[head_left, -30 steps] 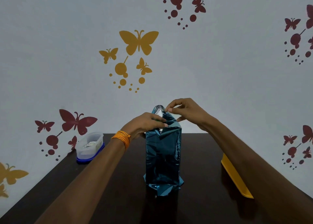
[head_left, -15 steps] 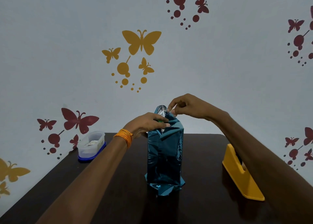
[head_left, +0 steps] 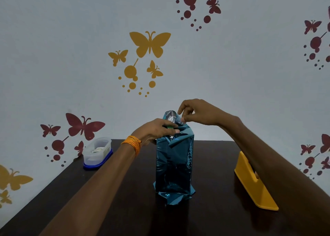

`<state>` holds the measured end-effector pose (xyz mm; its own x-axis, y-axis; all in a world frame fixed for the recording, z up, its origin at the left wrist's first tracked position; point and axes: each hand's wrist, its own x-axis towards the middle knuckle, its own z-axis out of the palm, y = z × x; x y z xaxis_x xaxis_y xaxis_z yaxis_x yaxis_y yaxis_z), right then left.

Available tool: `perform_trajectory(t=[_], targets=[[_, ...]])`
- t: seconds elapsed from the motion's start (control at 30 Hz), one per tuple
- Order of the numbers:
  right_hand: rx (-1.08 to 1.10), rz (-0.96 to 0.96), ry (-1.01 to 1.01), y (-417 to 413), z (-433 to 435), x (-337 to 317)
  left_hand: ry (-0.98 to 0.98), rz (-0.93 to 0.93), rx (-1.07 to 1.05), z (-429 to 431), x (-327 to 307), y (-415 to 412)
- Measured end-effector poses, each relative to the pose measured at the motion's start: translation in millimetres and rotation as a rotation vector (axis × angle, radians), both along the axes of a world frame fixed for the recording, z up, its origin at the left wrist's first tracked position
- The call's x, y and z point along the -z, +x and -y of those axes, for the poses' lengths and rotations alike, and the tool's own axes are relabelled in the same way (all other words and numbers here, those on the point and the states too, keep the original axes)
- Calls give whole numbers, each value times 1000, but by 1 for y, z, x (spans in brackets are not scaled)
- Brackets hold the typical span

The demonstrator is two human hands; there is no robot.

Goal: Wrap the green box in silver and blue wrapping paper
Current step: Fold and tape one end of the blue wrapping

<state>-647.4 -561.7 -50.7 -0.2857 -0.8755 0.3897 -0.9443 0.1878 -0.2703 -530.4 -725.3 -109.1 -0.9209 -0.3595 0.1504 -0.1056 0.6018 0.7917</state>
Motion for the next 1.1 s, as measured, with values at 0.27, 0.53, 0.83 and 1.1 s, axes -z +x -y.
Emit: perform_trajectory(t=[0.27,0.53,0.83,1.1], targets=[[-26,-9,-50,7,4,-1,32,13,-5,-4,0,4],[-158,124,15,-1,13,2,16,-6,-2,-4,1,5],[-188,211,74,-12,26,19,15,-49,19,1,3,1],[-153,167,68,-14,30,22,24,-50,14,4,6,-3]])
